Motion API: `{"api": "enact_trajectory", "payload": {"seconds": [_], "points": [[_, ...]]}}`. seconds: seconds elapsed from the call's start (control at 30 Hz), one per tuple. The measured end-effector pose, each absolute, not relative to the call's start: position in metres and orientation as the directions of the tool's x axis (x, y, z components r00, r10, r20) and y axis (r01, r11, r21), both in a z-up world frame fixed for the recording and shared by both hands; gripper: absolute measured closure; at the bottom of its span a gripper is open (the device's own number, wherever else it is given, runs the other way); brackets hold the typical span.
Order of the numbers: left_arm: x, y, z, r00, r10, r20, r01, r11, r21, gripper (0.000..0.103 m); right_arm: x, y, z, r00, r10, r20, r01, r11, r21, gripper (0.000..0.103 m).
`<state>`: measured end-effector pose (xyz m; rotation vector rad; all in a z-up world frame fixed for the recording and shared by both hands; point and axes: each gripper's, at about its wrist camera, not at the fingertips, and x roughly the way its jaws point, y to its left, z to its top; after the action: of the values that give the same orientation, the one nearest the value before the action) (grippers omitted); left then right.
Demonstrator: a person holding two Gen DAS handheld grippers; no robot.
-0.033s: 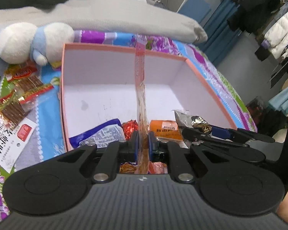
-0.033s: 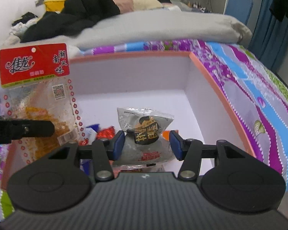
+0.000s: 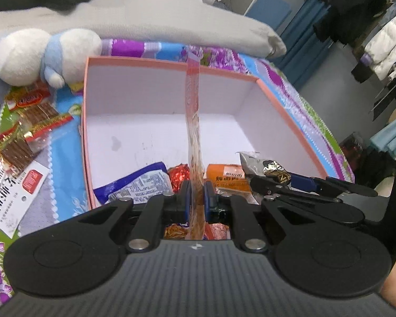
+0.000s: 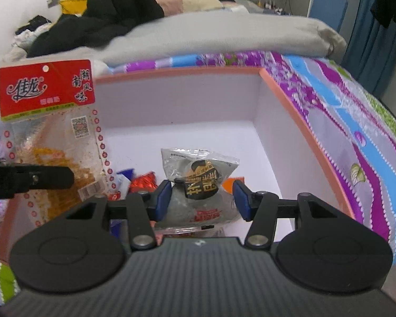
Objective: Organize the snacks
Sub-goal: 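Carry the spicy strip pack with the left gripper while the right gripper carries the wrapped snack over the box, then open both grippers to drop both snacks into the pink box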
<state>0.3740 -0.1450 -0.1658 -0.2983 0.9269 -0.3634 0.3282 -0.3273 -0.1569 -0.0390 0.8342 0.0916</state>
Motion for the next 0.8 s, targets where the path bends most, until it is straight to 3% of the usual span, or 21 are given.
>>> {"api": "enact_trajectory", "payload": {"seconds": [0.17,0.23,0.27,0.33,0.37,0.8], "points": [[0.379,-0.148,-0.177,0.538,-0.424,-0.729,0.173,0.902,-0.397,0.091,0.335,-0.336,-0.171,0.644,0.079,-0.761,-0.085,0.996,0.031,0.048],[0.379,-0.149,-0.177,0.540,-0.414,-0.733,0.170,0.907,-0.386,0.086,0.335,-0.339,-0.172,0.641,0.095,-0.762,-0.083,0.995,0.054,0.047],[0.380,-0.150,-0.177,0.536,-0.408,-0.739,0.166,0.909,-0.382,0.081,0.335,-0.340,-0.171,0.641,0.101,-0.761,-0.083,0.995,0.062,0.044],[0.381,-0.149,-0.175,0.534,-0.389,-0.751,0.145,0.917,-0.372,0.041,0.335,-0.342,-0.168,0.645,0.104,-0.757,-0.075,0.995,0.073,0.034],[0.379,-0.148,-0.173,0.544,-0.375,-0.750,0.137,0.922,-0.362,0.038,0.334,-0.342,-0.165,0.651,0.100,-0.753,-0.071,0.995,0.071,0.031],[0.330,-0.124,-0.114,0.655,-0.356,-0.666,0.161,0.927,-0.338,0.030,0.297,-0.342,-0.111,0.753,0.086,-0.653,-0.052,0.996,0.072,0.031]]}}
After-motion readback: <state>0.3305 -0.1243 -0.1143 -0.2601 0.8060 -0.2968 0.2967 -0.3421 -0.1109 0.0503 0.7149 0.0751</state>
